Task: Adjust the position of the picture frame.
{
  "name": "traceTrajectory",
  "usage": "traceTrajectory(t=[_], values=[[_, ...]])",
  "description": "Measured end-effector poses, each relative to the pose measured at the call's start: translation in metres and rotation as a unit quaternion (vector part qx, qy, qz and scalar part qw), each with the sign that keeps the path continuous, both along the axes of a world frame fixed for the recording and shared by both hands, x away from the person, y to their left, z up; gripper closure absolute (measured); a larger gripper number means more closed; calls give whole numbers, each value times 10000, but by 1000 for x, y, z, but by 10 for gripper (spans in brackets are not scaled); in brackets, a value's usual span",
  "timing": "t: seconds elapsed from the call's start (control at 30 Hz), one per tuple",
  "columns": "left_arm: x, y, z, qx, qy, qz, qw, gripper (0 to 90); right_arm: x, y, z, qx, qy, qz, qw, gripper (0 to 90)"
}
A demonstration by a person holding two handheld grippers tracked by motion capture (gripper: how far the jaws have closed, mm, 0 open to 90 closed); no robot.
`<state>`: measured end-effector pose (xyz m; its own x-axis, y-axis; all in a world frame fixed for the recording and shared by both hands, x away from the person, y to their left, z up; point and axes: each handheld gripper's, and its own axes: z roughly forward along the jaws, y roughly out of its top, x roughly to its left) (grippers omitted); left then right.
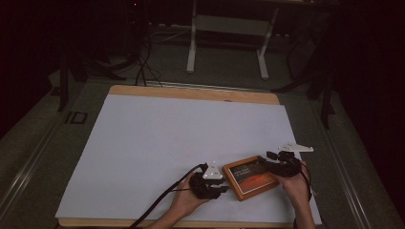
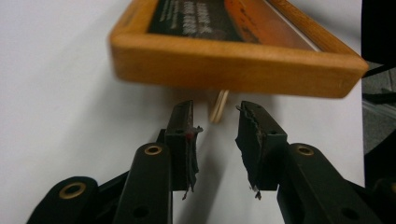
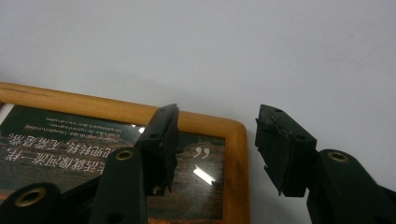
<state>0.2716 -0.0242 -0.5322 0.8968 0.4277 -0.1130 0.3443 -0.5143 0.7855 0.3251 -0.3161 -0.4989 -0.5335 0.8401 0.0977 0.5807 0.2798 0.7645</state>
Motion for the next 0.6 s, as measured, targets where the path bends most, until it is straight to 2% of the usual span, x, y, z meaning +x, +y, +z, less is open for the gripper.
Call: traceTrajectory(t=[0.23,0.37,0.47,0.53,0.6], values=[[3,-17,-6,69,19,-23,10000,686,0,-3,0,28,-12,-39,10000,483],[4,-24,-11,120,36,-13,9999,729,0,-5,0,48,-10,-61,10000,482],[4,-27,-10,262,-143,13,9996,785,0,-6,0,48,-9,-63,10000,482],[5,-28,-9,314,-161,-53,9994,824,0,-6,0,45,-17,-64,10000,482],[4,-29,-8,424,-309,-126,9985,838,0,-6,0,56,-20,-62,10000,482]])
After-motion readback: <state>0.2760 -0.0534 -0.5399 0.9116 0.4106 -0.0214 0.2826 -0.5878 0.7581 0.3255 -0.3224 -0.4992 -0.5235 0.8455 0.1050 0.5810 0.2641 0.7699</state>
